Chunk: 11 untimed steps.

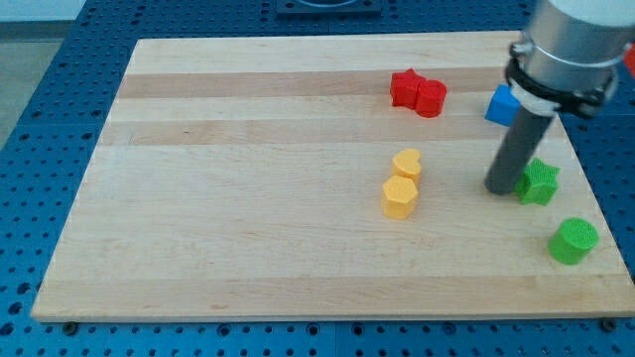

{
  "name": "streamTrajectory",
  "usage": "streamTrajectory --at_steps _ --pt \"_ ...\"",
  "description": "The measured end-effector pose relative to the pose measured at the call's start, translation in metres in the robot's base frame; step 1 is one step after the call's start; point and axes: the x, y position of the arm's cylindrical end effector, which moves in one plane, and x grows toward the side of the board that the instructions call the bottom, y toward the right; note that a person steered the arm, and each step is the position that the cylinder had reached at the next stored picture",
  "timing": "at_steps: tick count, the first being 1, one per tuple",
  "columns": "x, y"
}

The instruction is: Move the green star to the bottom right of the red circle

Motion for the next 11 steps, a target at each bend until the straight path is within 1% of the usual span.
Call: streamTrajectory --at_steps 1,2,3,4,5,6,7,9,11 --pt "0.025 -0.012" --pt "0.067 -0.022" --pt "0.134 -0.02" --pt "0.144 0.059" --pt "0.142 0.14" --pt "0.141 0.134" --pt "0.107 0.112" --pt "0.031 0.047" --pt "-0.011 -0.029"
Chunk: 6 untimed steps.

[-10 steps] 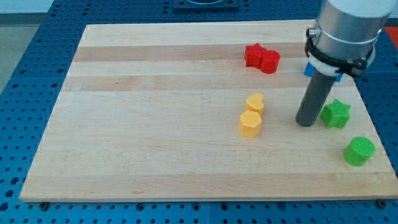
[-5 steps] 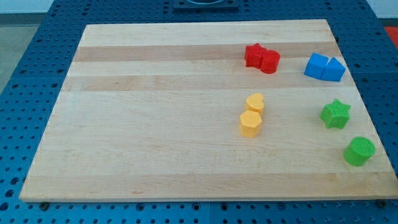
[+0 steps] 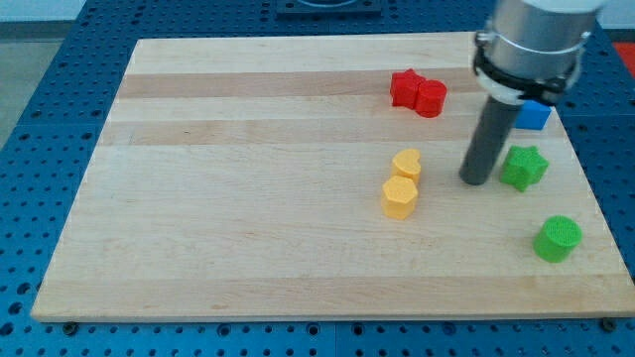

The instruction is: Move the green star to the bottom right of the red circle

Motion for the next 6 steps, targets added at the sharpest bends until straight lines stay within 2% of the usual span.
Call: streamTrajectory --at_steps 1,2,3,4,6 --pt "0.008 0.007" --pt "0.039 0.046" --pt "0.06 0.055" --pt "0.055 0.091" --pt "0.023 0.092"
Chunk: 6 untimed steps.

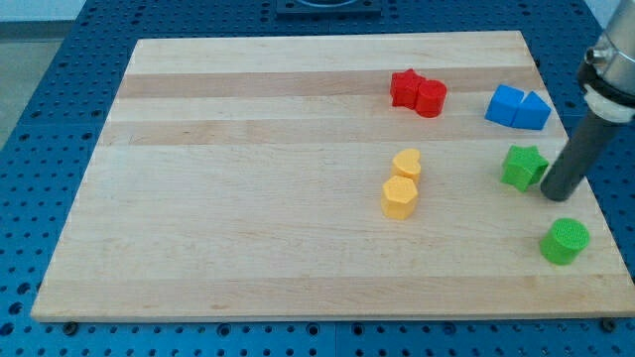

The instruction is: Move the green star to the bottom right of the red circle

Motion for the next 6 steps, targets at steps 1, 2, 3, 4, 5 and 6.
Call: streamTrajectory --at_steps 1,2,3,4,5,6 --pt "-0.006 -0.027" --pt "-0.031 -0.081" --pt "-0.067 -0.139" --pt "-0.075 -0.151" --pt "-0.035 -0.116" --pt "0.006 -0.071"
